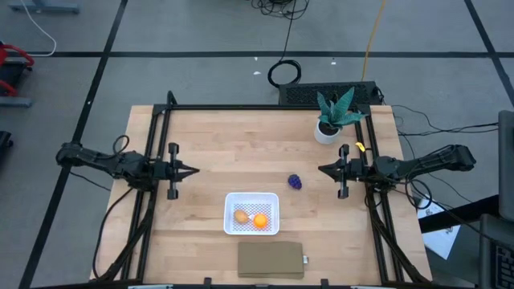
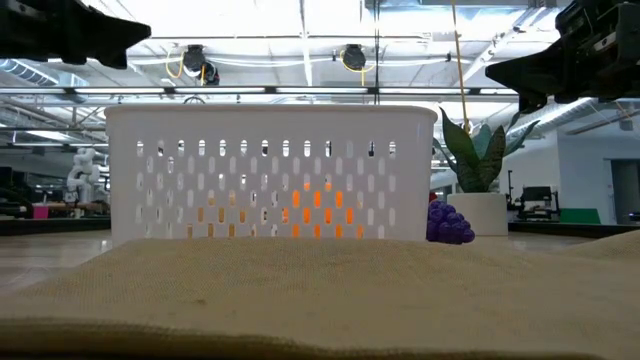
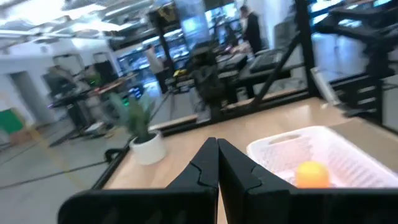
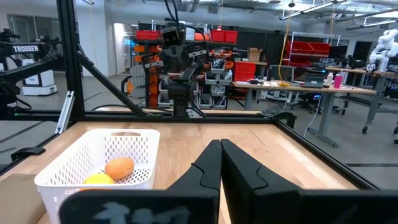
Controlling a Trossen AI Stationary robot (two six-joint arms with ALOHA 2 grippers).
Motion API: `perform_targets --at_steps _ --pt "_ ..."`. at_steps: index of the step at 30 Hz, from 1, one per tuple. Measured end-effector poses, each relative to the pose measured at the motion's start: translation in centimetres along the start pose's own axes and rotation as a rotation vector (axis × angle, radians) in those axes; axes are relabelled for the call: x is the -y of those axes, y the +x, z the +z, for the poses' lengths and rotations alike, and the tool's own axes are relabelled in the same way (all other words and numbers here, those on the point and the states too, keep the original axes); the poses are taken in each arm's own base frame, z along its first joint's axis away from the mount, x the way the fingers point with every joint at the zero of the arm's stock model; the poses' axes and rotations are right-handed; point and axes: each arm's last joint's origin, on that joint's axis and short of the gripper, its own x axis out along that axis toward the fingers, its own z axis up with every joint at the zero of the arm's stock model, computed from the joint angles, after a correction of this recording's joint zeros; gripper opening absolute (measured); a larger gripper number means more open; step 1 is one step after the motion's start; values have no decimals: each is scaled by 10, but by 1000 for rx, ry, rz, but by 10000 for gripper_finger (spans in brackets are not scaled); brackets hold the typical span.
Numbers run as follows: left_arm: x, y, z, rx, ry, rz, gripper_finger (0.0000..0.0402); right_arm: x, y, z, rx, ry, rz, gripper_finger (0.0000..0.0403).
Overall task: Pick and placing Produce into tupperware
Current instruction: Put the blackberry into the basket
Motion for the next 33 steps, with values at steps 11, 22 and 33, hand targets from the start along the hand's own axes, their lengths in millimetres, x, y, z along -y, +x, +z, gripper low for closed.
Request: perform_targets --at_steps 11,22,33 --pt "-3 1 -11 -85 -31 -60 0 0 0 0 -3 -1 0 0" --pt "0 1 -9 -42 -65 -191 0 0 0 0 -3 -1 0 0" --pt "2 1 -18 -58 -54 -159 0 0 0 -2 -22 -6 2 0"
